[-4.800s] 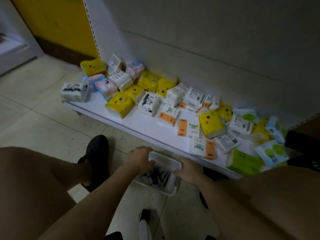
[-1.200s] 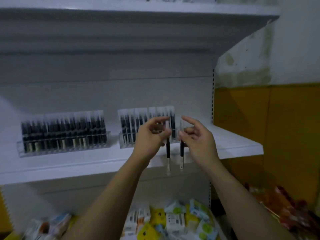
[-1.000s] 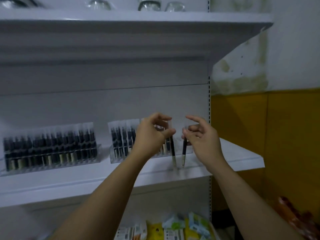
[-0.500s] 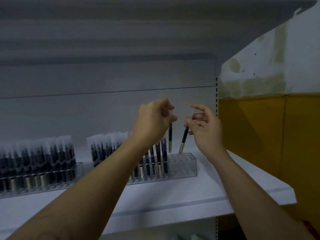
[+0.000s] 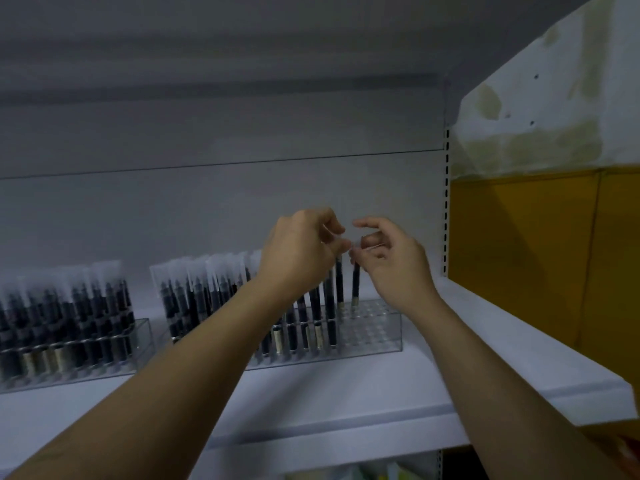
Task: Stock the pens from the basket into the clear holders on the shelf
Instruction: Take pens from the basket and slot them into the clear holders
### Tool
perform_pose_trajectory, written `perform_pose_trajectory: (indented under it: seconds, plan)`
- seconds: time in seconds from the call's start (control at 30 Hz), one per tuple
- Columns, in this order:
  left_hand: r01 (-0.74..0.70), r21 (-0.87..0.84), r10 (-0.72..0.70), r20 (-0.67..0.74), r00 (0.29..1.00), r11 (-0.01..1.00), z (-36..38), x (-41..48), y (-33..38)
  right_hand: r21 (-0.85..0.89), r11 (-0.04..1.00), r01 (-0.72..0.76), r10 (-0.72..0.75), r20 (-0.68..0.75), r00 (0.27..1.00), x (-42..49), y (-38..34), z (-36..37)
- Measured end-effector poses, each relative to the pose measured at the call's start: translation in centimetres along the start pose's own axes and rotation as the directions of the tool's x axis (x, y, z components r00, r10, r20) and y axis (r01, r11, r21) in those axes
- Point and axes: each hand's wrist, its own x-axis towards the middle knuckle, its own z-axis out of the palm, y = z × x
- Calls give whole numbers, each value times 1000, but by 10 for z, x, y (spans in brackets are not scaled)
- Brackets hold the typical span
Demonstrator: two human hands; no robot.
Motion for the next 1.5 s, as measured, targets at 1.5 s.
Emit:
perform_pose_trajectory:
  seconds: [1.5]
  plan:
    - [67, 342, -96, 68, 993, 937, -118, -295, -94, -247, 946, 209, -80, 447, 891, -232, -100, 122]
